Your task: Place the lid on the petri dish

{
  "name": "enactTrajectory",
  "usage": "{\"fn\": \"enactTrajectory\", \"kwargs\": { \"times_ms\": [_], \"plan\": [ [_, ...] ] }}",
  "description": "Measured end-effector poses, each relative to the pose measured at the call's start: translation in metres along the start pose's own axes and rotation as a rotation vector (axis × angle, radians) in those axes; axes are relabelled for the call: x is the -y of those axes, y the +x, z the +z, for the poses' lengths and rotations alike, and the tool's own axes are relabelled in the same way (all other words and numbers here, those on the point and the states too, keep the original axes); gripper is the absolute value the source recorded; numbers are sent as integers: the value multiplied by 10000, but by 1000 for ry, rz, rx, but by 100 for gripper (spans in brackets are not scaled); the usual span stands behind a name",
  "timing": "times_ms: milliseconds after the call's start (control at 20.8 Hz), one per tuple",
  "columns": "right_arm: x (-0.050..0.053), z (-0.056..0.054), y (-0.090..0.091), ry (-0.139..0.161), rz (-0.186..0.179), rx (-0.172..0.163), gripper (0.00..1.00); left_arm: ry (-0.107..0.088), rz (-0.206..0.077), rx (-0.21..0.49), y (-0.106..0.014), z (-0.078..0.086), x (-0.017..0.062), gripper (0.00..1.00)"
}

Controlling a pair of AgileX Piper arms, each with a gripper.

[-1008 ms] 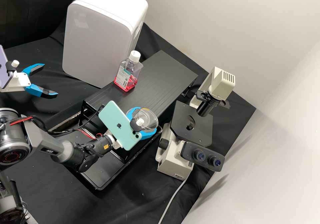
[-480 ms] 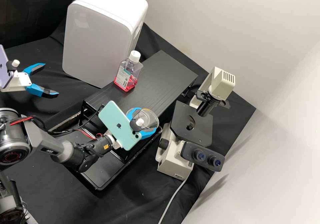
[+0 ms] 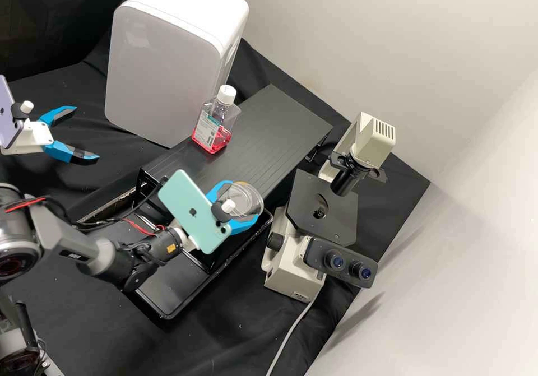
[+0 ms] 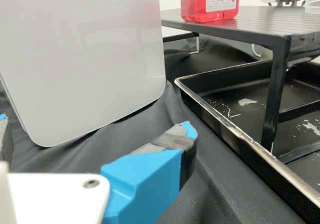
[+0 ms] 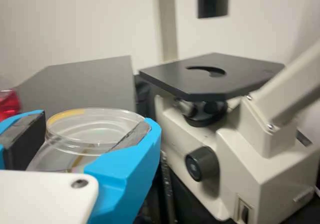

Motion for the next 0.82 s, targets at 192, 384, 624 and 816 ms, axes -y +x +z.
{"fn": "enactTrajectory", "kwargs": {
  "times_ms": [192, 384, 624, 816],
  "plan": [
    [57, -132, -98, -26, -8, -60, 0, 7, -3, -2, 2, -2, 7, 100],
    [84, -171, -119, -29, -9, -81, 0, 7, -3, -2, 2, -2, 7, 100],
    [111, -169, -131, -44, -11, -81, 0, 6, -2, -3, 2, -3, 7, 100],
    [128, -145, -140, -39, -16, -71, 0, 6, -2, -3, 2, -3, 7, 100]
  ]
}}
